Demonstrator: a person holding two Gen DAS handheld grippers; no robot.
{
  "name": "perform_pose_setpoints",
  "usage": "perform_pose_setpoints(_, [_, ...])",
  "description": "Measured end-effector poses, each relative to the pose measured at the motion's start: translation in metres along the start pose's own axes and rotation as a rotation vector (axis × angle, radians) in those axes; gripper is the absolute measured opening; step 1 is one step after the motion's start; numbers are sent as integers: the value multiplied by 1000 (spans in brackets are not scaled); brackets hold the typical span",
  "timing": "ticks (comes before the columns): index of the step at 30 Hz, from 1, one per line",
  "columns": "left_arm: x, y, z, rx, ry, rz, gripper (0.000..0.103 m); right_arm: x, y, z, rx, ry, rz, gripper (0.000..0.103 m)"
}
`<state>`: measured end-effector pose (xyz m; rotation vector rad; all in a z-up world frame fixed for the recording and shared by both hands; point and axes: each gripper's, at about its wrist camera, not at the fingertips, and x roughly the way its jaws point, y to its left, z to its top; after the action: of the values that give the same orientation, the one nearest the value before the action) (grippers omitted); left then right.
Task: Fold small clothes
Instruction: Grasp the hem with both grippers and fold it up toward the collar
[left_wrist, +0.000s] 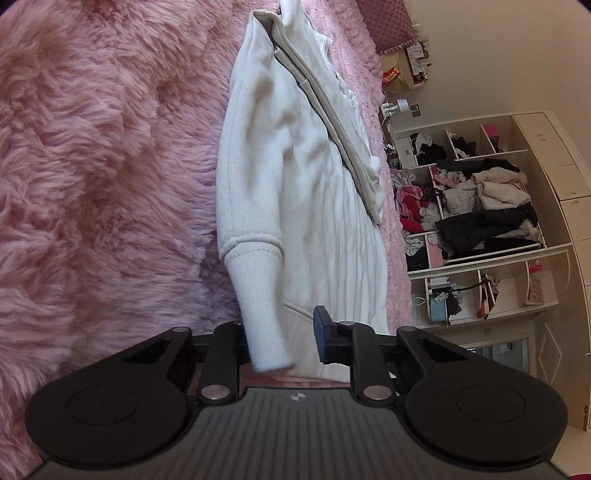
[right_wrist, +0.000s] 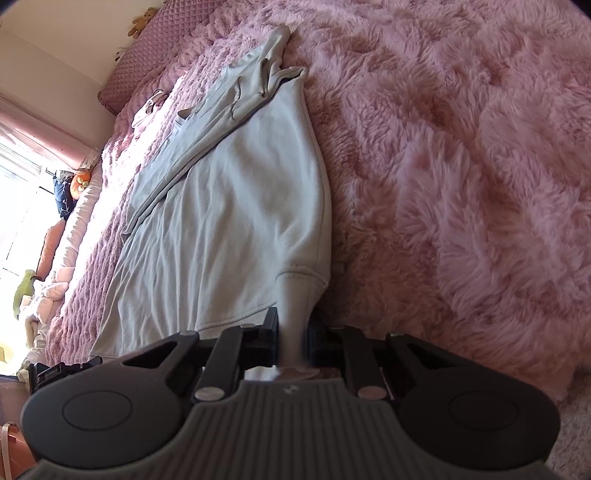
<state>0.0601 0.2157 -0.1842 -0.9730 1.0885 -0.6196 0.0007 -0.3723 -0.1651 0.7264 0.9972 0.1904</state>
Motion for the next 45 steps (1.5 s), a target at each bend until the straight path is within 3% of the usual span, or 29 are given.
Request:
perform_pose_setpoints(1, [0,-1,0,1,0,-2,6,-1,2,0,-5,-2,1,9])
perform_pose_setpoints(3, [-1,-3,0,-5,-5,-6,5,-3,6,2,-14,-4,10,7])
perform_pose_setpoints(7, [0,-12,3,4,-7,1,5,-9,15,7,-19,-12,40,5])
perform_pose_setpoints(14, [5,-10,5,-29,-2,26,5,-4,11,5,-4,3,5,4])
perform_pose_setpoints(24, [-9,-63,32,96,-224,-85,5,-24,20,36,119,-138,159,3])
perform_pose_setpoints(31, [9,-86,89,120,-249,-176,5,-14,46,97,104,-247,207,3])
perform_pose_setpoints(40, [42,-103,193,189,-301,-165,5,31,72,208,87,-351,220,3])
perform_pose_setpoints(45, [80,-91,251,185,-313,-106,4,94,73,278,130,-349,216,3])
